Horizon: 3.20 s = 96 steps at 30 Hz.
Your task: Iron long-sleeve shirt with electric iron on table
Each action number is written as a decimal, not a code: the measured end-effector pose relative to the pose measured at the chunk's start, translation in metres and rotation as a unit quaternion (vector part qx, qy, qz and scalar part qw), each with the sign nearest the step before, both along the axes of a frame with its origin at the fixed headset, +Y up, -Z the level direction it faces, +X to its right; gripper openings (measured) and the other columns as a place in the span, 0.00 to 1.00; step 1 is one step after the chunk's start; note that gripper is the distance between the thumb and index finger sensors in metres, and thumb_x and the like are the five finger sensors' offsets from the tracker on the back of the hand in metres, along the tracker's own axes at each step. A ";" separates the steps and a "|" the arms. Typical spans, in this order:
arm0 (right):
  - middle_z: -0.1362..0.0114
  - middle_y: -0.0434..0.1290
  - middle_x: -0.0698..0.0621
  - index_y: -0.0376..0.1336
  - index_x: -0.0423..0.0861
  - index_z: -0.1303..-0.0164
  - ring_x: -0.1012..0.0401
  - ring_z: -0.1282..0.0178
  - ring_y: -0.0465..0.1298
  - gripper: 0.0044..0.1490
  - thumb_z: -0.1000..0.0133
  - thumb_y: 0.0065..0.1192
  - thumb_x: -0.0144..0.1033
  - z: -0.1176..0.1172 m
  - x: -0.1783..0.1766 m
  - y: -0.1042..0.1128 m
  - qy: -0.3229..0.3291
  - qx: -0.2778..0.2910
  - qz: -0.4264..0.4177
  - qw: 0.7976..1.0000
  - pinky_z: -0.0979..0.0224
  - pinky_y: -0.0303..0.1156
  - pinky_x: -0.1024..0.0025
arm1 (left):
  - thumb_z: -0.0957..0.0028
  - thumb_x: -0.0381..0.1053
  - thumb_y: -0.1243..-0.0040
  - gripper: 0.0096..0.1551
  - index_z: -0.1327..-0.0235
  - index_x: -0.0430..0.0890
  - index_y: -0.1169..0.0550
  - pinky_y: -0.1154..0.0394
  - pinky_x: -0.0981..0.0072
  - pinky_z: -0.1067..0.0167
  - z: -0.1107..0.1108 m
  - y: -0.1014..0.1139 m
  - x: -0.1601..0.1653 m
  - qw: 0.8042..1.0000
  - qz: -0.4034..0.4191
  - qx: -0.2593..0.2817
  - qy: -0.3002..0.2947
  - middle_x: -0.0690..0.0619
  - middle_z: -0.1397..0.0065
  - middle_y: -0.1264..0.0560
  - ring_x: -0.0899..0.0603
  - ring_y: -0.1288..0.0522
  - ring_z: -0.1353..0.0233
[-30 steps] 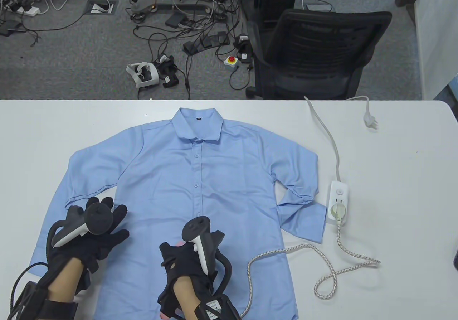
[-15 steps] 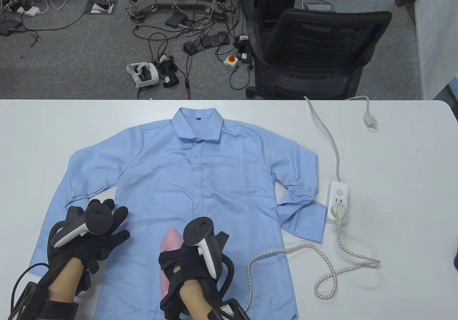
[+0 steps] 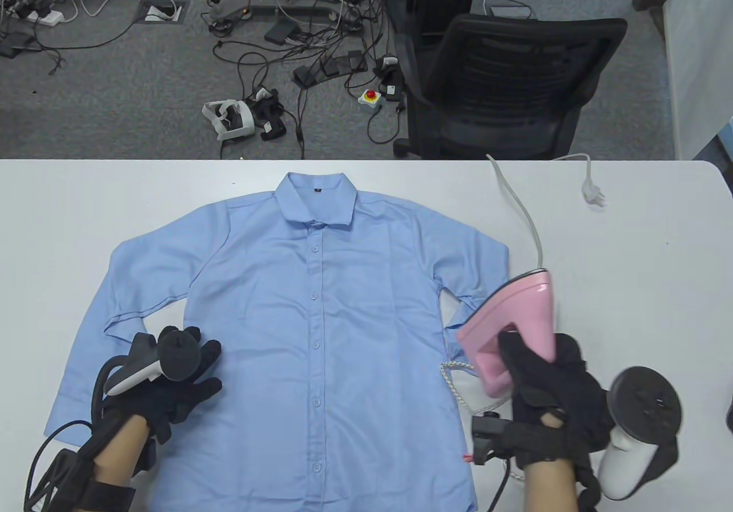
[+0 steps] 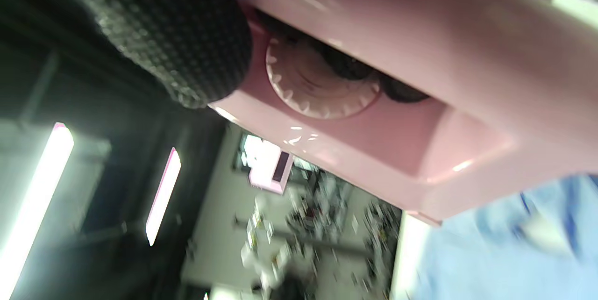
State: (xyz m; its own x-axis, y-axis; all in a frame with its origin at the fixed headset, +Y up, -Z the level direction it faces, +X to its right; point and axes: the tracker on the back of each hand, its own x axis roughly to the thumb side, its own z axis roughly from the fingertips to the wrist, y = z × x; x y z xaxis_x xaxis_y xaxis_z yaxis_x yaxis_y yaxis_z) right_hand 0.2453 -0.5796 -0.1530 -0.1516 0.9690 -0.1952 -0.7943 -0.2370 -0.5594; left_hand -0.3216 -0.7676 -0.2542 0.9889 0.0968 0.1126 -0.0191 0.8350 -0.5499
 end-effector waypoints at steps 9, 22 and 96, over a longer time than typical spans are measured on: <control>0.49 0.75 0.60 0.62 0.55 0.56 0.52 0.35 0.77 0.28 0.59 0.74 0.54 -0.015 0.097 -0.024 -0.146 -0.026 0.157 0.976 0.36 0.73 0.52 | 0.44 0.71 0.55 0.40 0.21 0.64 0.51 0.73 0.33 0.30 0.001 -0.005 -0.002 1.000 0.021 0.001 0.012 0.51 0.12 0.64 0.38 0.71 0.17; 0.48 0.74 0.60 0.62 0.56 0.56 0.51 0.33 0.76 0.27 0.59 0.74 0.53 -0.086 0.124 -0.121 -0.112 -0.086 0.146 0.979 0.34 0.72 0.51 | 0.45 0.71 0.54 0.40 0.22 0.64 0.51 0.72 0.32 0.30 -0.004 -0.015 -0.006 0.998 0.048 0.012 0.038 0.52 0.12 0.64 0.38 0.68 0.17; 0.22 0.29 0.41 0.28 0.60 0.27 0.34 0.24 0.31 0.64 0.64 0.44 0.82 -0.190 -0.216 -0.202 0.377 -0.372 0.379 0.759 0.34 0.39 0.28 | 0.44 0.71 0.58 0.42 0.23 0.65 0.60 0.76 0.33 0.32 0.003 -0.012 0.005 0.997 0.026 0.052 0.045 0.54 0.19 0.78 0.39 0.75 0.19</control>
